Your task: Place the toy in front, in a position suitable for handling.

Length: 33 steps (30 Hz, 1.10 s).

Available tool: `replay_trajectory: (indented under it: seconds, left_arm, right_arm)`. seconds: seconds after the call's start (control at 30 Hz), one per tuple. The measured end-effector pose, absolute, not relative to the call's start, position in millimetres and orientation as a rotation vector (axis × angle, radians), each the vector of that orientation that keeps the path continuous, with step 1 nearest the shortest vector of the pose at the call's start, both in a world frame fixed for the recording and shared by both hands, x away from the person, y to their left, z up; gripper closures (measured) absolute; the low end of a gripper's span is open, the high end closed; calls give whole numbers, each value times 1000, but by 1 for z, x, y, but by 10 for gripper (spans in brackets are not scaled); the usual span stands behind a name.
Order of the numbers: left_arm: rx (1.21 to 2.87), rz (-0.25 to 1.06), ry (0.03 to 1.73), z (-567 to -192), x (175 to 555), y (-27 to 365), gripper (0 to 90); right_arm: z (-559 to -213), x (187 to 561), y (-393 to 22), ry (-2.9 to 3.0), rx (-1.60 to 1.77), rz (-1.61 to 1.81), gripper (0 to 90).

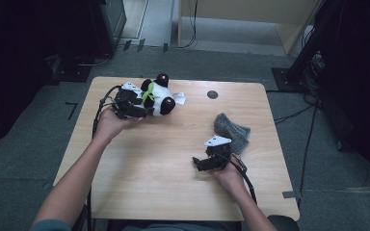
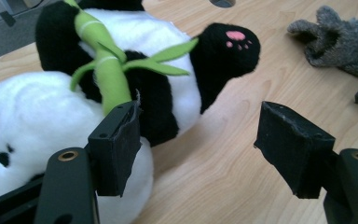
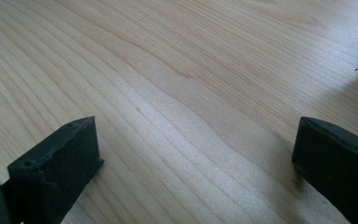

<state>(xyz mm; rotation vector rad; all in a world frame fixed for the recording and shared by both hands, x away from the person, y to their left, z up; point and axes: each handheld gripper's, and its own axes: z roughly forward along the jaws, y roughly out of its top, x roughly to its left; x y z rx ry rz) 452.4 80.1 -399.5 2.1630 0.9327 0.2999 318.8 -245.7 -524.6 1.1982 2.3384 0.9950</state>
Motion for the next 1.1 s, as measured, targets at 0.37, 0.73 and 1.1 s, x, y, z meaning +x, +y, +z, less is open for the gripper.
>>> replay_trajectory:
  seconds: [0.37,0.73,1.1]
  left_arm:
    - [2170,345,964,-401,481,79,305]
    - [2215,349,977,-420,498,70,339]
    - [2175,445,988,-430,496,69,512]
  right_arm:
    - [-525,319,-246,2338,1199,995,7]
    - [-525,319,-246,2336,1201,996,7]
    - [-525,319,-244,2319,1222,992,20]
